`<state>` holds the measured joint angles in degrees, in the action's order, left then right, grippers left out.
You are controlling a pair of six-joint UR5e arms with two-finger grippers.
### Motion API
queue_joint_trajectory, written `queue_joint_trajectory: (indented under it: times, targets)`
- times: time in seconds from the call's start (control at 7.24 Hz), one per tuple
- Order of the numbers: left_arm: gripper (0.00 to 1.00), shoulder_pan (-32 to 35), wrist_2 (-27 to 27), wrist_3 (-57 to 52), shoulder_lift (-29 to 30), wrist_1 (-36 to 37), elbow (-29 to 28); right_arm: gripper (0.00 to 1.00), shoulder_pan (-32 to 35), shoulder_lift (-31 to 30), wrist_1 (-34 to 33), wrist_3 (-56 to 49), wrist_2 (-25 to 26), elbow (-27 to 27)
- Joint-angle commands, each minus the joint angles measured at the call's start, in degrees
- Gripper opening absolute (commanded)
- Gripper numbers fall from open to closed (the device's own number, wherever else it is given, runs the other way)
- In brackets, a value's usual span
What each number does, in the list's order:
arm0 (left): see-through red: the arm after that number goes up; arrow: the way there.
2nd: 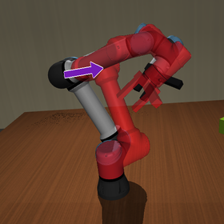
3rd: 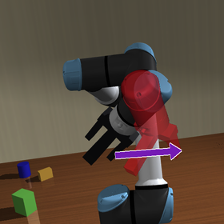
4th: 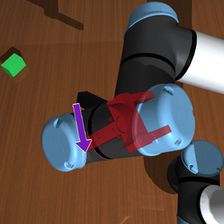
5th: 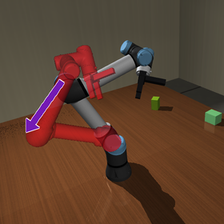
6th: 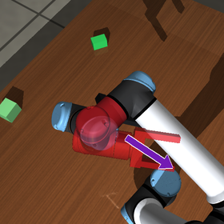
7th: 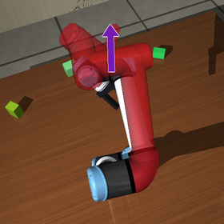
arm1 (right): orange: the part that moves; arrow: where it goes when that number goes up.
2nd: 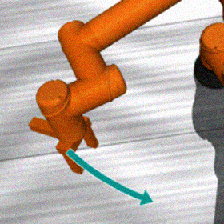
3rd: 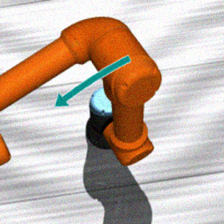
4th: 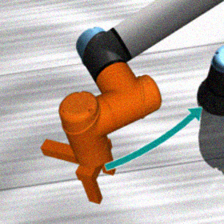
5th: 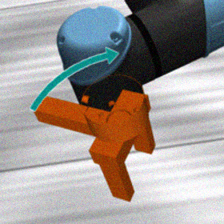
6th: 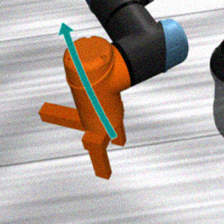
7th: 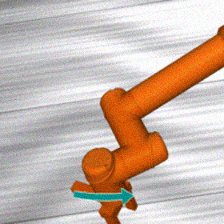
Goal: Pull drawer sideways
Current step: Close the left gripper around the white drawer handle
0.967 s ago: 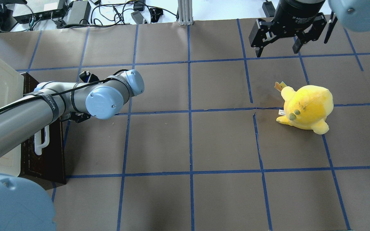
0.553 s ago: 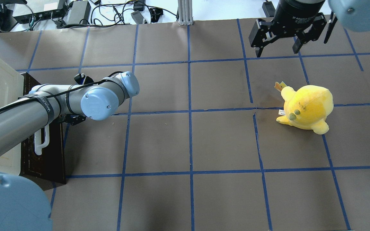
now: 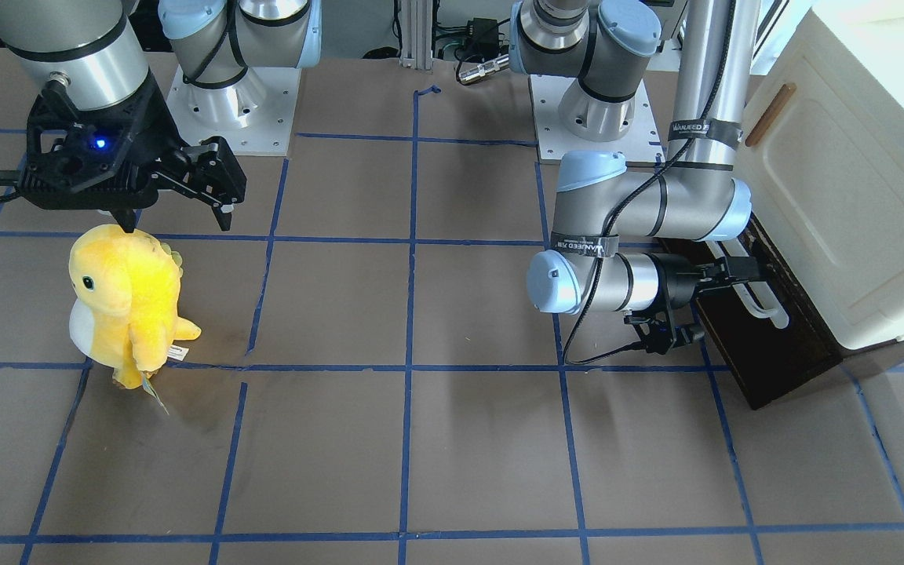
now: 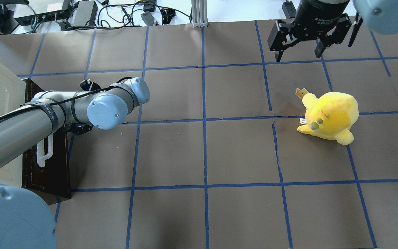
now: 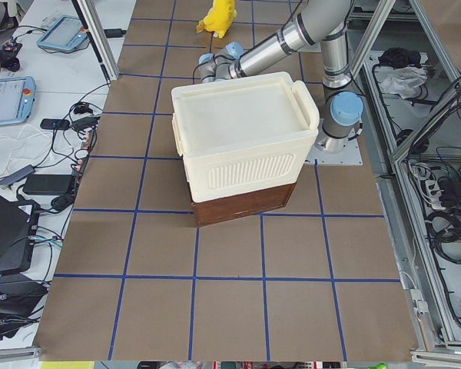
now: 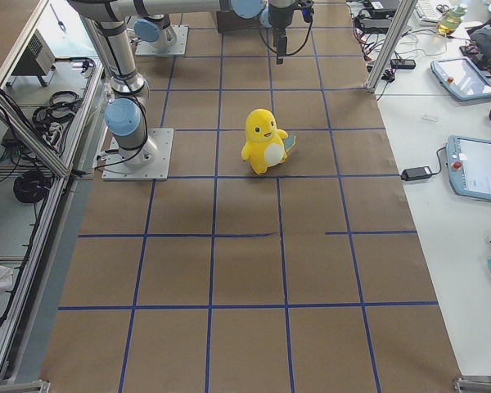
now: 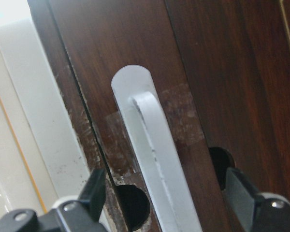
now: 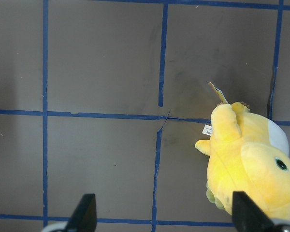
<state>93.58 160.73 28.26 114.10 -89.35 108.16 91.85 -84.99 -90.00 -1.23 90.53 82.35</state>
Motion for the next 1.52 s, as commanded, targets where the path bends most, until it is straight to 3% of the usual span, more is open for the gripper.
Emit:
queue_joint_trajectory:
  times: [0.0,0.41,0.69,1.38]
  targets:
    - [0.79,-0.24,0.02,0.04,0.25,0.32,-0.05,1.0,0.0,0.0,0.0,0.0,0.0,0.0]
    - [0.71,-0.24,-0.15,0.04,0.86,0.67,-0.31,1.0,0.0,0.0,0.0,0.0,0.0,0.0]
    - [0.54,-0.24,-0.32,0.04,0.78,0.58,0.21,1.0,0.0,0.0,0.0,0.0,0.0,0.0]
    - [0.5,-0.51,-0.06,-0.13,1.13,0.58,-0.14,1.0,0.0,0.0,0.0,0.0,0.0,0.0]
